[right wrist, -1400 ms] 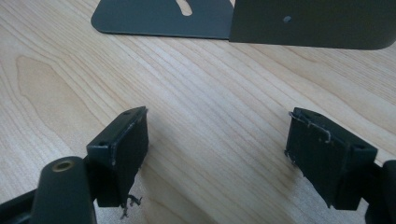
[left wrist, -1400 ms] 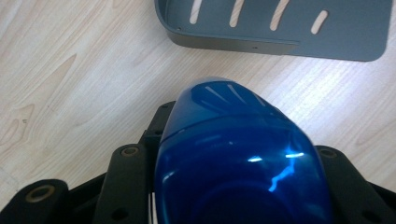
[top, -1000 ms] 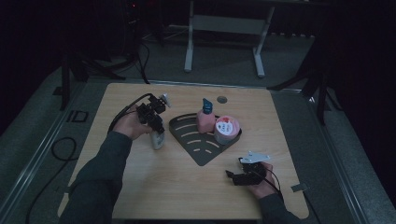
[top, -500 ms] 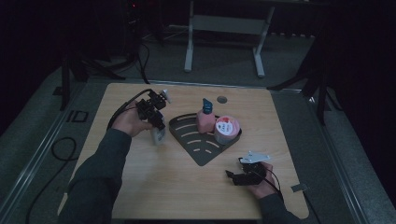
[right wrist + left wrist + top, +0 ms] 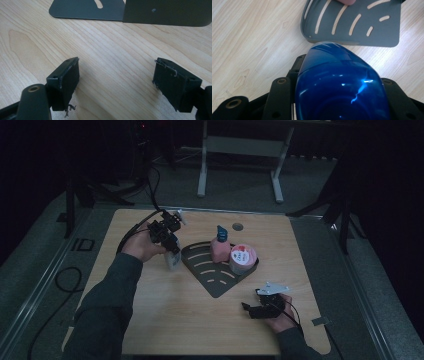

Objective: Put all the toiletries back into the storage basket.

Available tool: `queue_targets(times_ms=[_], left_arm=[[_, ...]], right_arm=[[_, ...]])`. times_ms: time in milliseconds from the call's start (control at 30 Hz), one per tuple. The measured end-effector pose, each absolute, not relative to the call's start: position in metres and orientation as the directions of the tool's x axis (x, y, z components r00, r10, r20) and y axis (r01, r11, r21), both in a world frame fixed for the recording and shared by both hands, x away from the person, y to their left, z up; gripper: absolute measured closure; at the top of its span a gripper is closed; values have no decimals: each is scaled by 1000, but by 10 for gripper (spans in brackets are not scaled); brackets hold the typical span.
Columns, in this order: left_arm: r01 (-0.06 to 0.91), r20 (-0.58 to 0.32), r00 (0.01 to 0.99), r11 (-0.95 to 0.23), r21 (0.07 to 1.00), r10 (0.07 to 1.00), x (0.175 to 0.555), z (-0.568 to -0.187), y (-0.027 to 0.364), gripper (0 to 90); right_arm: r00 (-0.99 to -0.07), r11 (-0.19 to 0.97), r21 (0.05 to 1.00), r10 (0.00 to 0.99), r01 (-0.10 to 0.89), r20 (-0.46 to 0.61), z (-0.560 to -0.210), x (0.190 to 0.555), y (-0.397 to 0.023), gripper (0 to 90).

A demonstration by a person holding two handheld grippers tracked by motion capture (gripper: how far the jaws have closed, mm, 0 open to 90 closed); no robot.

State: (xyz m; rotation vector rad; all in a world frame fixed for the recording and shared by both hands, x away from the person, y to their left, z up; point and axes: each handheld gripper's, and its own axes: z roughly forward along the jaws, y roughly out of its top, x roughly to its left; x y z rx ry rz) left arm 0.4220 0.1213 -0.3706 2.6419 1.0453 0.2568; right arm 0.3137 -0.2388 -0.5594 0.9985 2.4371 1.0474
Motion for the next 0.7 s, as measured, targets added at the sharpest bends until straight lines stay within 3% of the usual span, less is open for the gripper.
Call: queue_targets(times_ms=[700], left_arm=[[617,69,737,-711,337,673,431,-359,104,535]], right_arm=[[-712,492,726,703,480,-6,-559,314,-239,205]])
